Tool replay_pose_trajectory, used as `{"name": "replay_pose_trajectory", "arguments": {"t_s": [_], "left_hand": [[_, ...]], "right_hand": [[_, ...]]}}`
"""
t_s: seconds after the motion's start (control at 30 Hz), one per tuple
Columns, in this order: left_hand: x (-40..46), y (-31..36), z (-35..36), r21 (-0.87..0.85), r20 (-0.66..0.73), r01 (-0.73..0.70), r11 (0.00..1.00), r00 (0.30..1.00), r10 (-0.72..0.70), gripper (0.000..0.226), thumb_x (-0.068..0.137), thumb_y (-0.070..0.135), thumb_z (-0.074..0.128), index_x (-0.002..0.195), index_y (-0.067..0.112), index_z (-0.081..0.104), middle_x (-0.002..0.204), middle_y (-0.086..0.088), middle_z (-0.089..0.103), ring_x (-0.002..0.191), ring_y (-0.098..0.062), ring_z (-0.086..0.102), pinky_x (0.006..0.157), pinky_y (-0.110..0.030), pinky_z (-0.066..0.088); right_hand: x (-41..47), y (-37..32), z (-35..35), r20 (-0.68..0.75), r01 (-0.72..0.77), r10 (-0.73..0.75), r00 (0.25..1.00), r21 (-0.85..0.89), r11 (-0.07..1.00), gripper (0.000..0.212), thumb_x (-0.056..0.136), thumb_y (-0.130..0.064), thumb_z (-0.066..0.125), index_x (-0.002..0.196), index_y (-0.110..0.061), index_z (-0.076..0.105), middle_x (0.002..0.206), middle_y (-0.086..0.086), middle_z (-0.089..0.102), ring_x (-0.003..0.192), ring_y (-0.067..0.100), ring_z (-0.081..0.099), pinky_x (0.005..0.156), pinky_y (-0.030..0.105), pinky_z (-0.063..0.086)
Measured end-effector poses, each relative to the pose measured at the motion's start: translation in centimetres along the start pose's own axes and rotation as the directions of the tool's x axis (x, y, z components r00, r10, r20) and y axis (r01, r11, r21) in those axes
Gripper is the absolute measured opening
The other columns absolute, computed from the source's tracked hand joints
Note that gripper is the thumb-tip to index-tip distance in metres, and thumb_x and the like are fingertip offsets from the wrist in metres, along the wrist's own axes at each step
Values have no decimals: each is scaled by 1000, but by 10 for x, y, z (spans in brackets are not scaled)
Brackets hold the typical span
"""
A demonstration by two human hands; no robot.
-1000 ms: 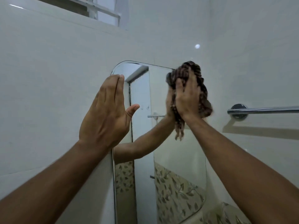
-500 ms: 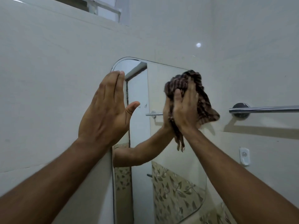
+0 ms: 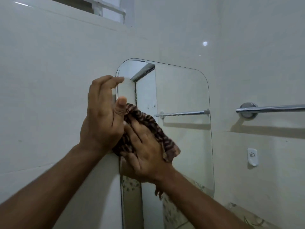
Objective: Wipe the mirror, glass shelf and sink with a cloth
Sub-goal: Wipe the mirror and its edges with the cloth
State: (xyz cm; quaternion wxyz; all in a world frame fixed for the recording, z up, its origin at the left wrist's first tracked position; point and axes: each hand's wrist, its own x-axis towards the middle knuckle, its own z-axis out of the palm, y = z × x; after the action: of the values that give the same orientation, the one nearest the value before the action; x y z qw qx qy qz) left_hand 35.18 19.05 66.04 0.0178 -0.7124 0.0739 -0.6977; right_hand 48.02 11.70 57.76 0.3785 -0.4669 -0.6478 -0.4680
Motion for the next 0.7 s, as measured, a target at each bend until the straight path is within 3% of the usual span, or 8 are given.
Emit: {"name": "replay_pose_trajectory", "arguments": {"t_s": [0.1,0.23,0.33,0.57,0.7], "left_hand": [[1,4,4,48,61,-53,997,997,50,34,103,31,37,109,5,58,107,-4,50,102,-20,45,87,-34,42],[4,5,3,94,85,-95,991,993,88,32,103,34,40,102,6,56,105,-6,49,99,-22,42,88,-29,37],[4,6,1,73,52,-55,996,997,52,34,104,33,35,98,5,53,99,-4,46,96,-19,39,85,-18,31],[-11,12,-3,-25,122,-24,999,992,27,30,104,18,35,88,3,54,85,-5,50,83,-21,44,76,-22,34],[-24,13,-1,-37,193,-21,999,981,28,28,102,13,35,85,6,55,83,-3,51,83,-21,46,77,-22,35]], "right_hand": [[25,17,-14,-45,-48,47,998,-17,999,60,99,-24,51,152,-3,33,162,15,25,152,25,22,119,49,27],[60,15,-21,-149,-282,260,954,-151,948,64,103,-49,21,158,-17,22,166,3,18,153,14,14,122,43,21],[34,5,-14,-87,-234,221,971,-175,956,62,103,-41,34,158,-15,21,167,5,15,154,17,12,121,47,22],[-124,-20,22,97,-7,21,995,-136,991,64,103,-39,43,159,-24,16,167,1,13,150,17,25,121,35,27],[-98,-15,17,58,-40,46,997,-99,994,60,103,-38,38,159,-24,19,165,2,18,148,23,31,121,36,27]]}}
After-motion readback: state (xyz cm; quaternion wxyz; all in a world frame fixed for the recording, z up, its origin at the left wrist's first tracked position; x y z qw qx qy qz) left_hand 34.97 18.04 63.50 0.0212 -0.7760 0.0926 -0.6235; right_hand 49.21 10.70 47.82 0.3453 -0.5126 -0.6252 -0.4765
